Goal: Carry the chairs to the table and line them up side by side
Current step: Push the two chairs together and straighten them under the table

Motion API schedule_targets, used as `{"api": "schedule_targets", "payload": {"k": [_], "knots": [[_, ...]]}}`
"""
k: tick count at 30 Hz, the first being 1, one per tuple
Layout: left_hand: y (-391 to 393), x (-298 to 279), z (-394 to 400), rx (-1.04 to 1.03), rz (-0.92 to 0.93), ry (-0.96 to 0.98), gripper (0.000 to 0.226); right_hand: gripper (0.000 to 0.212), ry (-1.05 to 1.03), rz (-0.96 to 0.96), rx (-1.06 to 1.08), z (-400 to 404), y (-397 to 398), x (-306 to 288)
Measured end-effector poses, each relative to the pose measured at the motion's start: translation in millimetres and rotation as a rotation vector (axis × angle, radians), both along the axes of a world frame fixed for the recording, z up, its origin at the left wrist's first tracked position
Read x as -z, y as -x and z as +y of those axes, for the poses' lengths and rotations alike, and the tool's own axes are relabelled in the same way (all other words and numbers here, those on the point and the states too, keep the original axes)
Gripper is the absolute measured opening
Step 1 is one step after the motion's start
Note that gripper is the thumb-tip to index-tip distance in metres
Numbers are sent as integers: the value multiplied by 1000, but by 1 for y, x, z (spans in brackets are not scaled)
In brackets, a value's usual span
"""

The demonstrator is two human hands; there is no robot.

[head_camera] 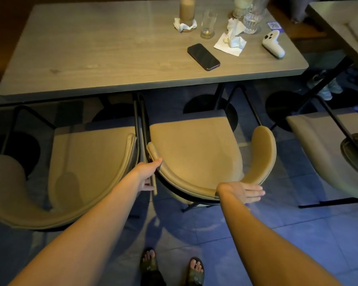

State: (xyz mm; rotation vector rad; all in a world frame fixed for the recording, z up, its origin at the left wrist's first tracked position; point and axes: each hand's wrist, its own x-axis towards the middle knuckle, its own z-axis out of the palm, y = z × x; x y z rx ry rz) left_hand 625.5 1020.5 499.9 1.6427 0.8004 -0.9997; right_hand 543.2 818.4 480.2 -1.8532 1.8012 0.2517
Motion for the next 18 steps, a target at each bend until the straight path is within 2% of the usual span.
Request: {"api": "schedule_targets", "payload": {"k": [2, 5, 7, 9, 11, 12, 15, 18], "knots": [[-2, -2, 20, 1, -61, -19, 61, 70, 50, 41, -167, 19, -4, -1], [-2, -6, 48, -10, -189, 12, 36, 70, -71, 56, -482, 49, -19, -12], [-1, -6, 63, -35, -299, -33, 24, 61, -190, -64, -664, 69, -33, -14], [-1, 1, 78, -96, -400, -109, 15, 67, -392, -162, -780, 92, -42, -11], [-1, 7, 92, -91, -467, -211, 9, 77, -477, -161, -890, 109, -43, -6], [1, 10, 97, -85, -485, -222, 11, 79, -459, -133, -940, 114, -43, -1], [8, 13, 100, -11, -381, -86, 52, 73, -366, -13, -1030, 119, -46, 6], [7, 30, 99, 134, -291, -64, 76, 60, -308, 72, -1059, 118, -53, 6]]}}
